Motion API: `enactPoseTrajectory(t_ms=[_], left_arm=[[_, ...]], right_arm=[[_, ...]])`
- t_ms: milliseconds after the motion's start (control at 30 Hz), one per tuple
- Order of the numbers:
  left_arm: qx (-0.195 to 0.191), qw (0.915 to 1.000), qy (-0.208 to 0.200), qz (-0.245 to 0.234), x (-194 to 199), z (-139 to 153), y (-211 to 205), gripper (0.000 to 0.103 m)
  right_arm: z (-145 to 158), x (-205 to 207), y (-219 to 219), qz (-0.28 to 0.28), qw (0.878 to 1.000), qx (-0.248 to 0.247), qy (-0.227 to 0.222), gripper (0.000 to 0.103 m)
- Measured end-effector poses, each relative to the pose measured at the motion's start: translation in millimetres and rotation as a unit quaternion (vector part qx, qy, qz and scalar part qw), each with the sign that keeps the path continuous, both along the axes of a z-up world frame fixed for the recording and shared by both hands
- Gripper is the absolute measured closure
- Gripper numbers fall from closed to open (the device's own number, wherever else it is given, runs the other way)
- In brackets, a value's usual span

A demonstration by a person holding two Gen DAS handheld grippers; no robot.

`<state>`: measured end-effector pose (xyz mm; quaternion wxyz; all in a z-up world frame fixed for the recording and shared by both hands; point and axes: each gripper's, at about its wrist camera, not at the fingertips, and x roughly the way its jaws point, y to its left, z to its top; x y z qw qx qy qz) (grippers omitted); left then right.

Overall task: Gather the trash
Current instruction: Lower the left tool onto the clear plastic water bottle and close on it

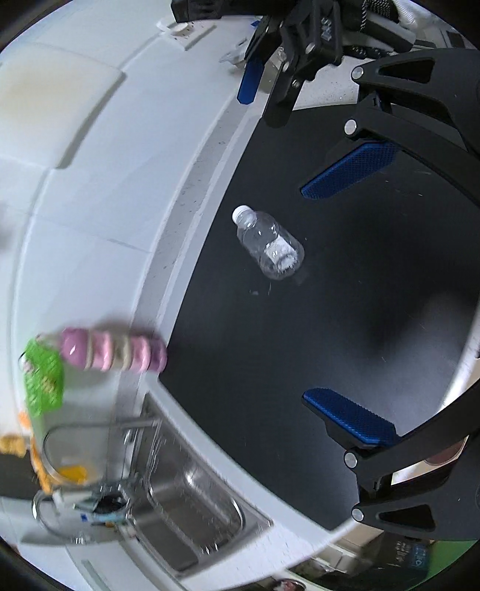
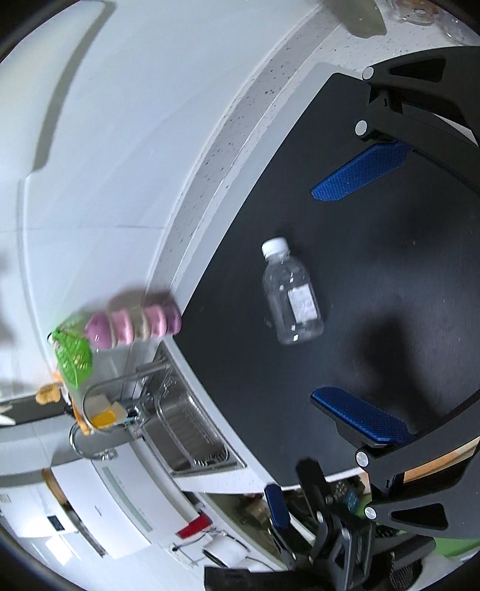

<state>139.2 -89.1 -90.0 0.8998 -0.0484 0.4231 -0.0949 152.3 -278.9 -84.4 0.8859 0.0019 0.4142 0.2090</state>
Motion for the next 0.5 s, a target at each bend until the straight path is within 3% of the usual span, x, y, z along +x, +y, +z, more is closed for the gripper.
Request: enactPoseTrajectory(t_ms=[500], left_arm=[[0.039, 0.9919, 0.071, -0.097, 108, -77, -76, 0.003]], right_arm=[[-46, 43, -37, -0.015, 0.999, -0.001, 0.052, 0.006]])
